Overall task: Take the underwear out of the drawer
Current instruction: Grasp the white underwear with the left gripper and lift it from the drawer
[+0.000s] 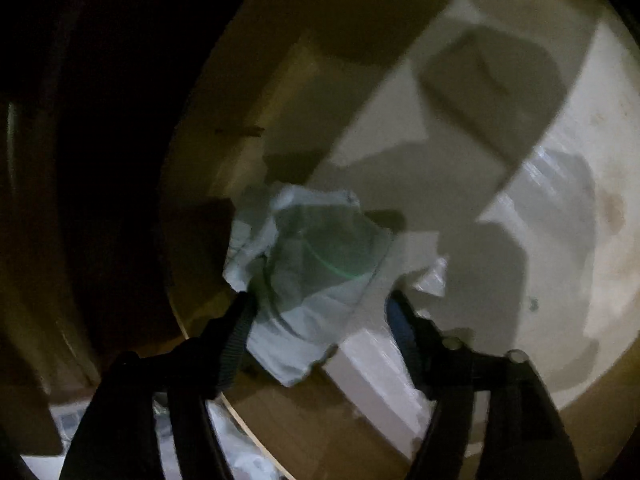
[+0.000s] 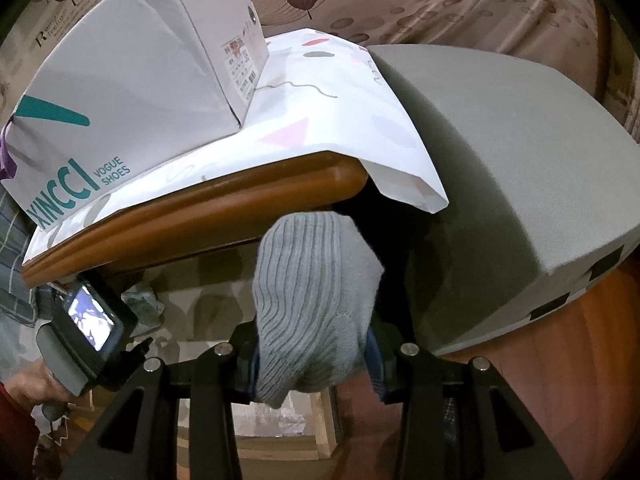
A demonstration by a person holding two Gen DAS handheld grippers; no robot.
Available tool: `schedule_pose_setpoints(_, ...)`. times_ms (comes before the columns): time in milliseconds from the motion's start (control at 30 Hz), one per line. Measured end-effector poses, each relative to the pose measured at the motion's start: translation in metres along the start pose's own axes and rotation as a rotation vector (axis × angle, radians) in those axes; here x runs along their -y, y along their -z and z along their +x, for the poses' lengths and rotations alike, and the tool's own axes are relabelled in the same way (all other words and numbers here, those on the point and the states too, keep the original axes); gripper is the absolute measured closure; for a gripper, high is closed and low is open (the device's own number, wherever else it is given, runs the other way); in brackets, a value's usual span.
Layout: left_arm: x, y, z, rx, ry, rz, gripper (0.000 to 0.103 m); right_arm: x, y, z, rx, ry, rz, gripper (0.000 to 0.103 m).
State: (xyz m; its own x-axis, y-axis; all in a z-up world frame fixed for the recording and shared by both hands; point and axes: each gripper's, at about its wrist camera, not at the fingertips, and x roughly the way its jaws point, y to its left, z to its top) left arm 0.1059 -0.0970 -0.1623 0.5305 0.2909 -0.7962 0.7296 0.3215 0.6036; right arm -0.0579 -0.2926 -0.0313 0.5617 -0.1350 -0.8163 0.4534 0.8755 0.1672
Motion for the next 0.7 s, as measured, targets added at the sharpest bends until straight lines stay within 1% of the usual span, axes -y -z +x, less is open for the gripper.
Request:
schedule_pose_setpoints(33, 0.001, -0.001, 0.0, 0.003, -0.007, 0.018, 0.032, -0.001, 0.0, 0.001, -0.001, 0.0, -0.003, 0.062)
schedule_pose_setpoints(67, 0.001, -0.002, 0.0, 0.001, 0.0, 0.02, 0.037, -0.002, 0.001, 0.001, -0.003, 0.001, -0.007, 0.062)
schedule_pose_setpoints(100, 0.001, -0.002, -0.002, 0.001, 0.029, 0.017, 0.046, -0.003, 0.001, 0.002, -0.006, 0.002, -0.013, 0.062)
schedule_pose_setpoints(133, 0.0, -0.003, -0.002, -0.02, 0.069, 0.001, 0.059, -0.004, 0.002, 0.001, -0.008, 0.001, -0.014, 0.062)
schedule_pose_setpoints(167, 0.005, -0.005, -0.002, -0.037, 0.028, 0.008, 0.071, -0.005, 0.003, 0.001, -0.011, -0.002, -0.014, 0.062)
schedule_pose_setpoints(200, 0.007, -0.005, -0.002, -0.044, -0.001, 0.023, 0.071, -0.005, 0.003, 0.001, -0.013, -0.002, -0.015, 0.062)
schedule_pose_setpoints(267, 0.006, -0.007, -0.004, -0.066, 0.026, 0.006, 0.073, -0.005, 0.003, 0.001, -0.014, -0.005, -0.012, 0.062)
schedule_pose_setpoints(300, 0.005, -0.007, -0.005, -0.077, 0.051, -0.005, 0.073, -0.006, 0.003, 0.0, -0.016, -0.007, -0.013, 0.062)
schedule_pose_setpoints(400, -0.003, -0.004, -0.009, -0.094, 0.161, -0.061, 0.074, -0.004, 0.003, 0.002, -0.017, -0.01, -0.012, 0.062)
schedule_pose_setpoints(433, -0.002, -0.003, -0.014, -0.095, 0.205, -0.081, 0.075, -0.003, 0.002, 0.002, -0.019, -0.012, -0.008, 0.062)
schedule_pose_setpoints(500, 0.004, 0.001, -0.02, -0.107, 0.262, -0.101, 0.075, 0.0, 0.0, 0.001, -0.017, -0.02, 0.001, 0.062)
schedule_pose_setpoints(600, 0.012, 0.005, -0.028, -0.127, 0.331, -0.132, 0.074, 0.002, 0.0, -0.004, -0.004, -0.02, 0.003, 0.062)
schedule_pose_setpoints(633, 0.01, 0.0, -0.031, -0.137, 0.35, -0.143, 0.074, 0.003, 0.0, -0.005, -0.003, -0.021, 0.005, 0.062)
schedule_pose_setpoints(700, 0.007, 0.002, -0.029, -0.148, 0.388, -0.199, 0.071, 0.004, -0.001, -0.006, -0.001, -0.021, 0.014, 0.062)
